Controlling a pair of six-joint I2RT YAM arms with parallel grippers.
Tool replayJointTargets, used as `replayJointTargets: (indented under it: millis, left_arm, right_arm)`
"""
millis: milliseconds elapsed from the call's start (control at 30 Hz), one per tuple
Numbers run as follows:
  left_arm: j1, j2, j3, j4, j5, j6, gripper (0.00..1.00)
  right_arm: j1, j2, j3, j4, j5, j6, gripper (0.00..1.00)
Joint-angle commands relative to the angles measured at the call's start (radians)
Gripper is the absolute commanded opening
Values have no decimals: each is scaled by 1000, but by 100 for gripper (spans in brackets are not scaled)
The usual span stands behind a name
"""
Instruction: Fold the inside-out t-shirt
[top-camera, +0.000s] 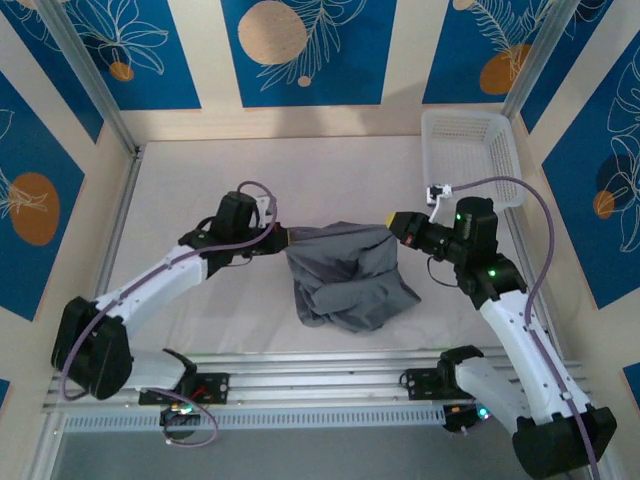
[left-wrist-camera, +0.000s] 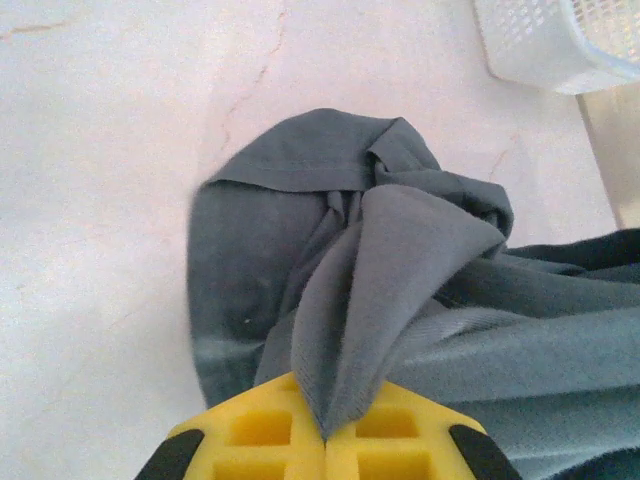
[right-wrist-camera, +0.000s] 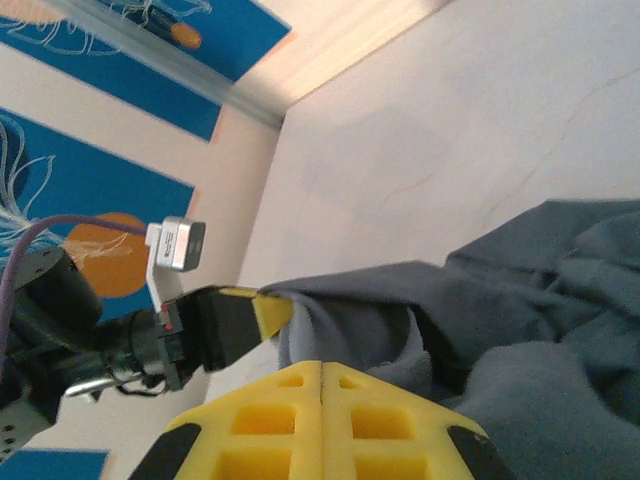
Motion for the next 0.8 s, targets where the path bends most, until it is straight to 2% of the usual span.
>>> replayJointTargets:
  millis: [0,67,133,167,233,333,400,467,533,633,700,733,767]
  left_arm:
    - [33,5,-59,-98,-90,74,3]
    - [33,-25,-59,-88,-86,75,14]
    - [29,-54,-59,-60,-54,81,41]
    - [19,-66,-59,-34,-24,88,51]
    - [-40,-91,-60,23,-5,109,60]
    - [-224,-122,-74,125,-96,207,63]
    - [-339,-106,-74,163,-223,284,64]
    - [-397,-64,-76,201,-339,325,64]
    - [-409,4,-66,248,-335,358,64]
    - [-414,115,-27,302,-227,393,66]
    - [-410,172,2,309,-256,375,68]
    - [-404,189,16,305,-274,363,65]
    - [-388,204,35,291,-271,336,50]
  right_arm:
    - [-10,26,-25,77,-134,59,0]
    - [-1,27,-35,113,-149,75,0]
    - [21,30,-33,135,-162,76,0]
    - [33,36,-30,139,-165,73,0]
    - [48,49,-25,139,-161,75,0]
    - [62,65,-24,157,-161,100,0]
    - [85,72,-18,176,-160,107,0]
    - [110,77,-2,173,-155,96,0]
    - [134,83,18,161,-150,86,0]
    - [157,93,46,132,-140,67,0]
    - [161,96,56,110,-135,60,0]
    - [162,94,57,102,-128,58,0]
    - [161,90,55,94,-118,57,0]
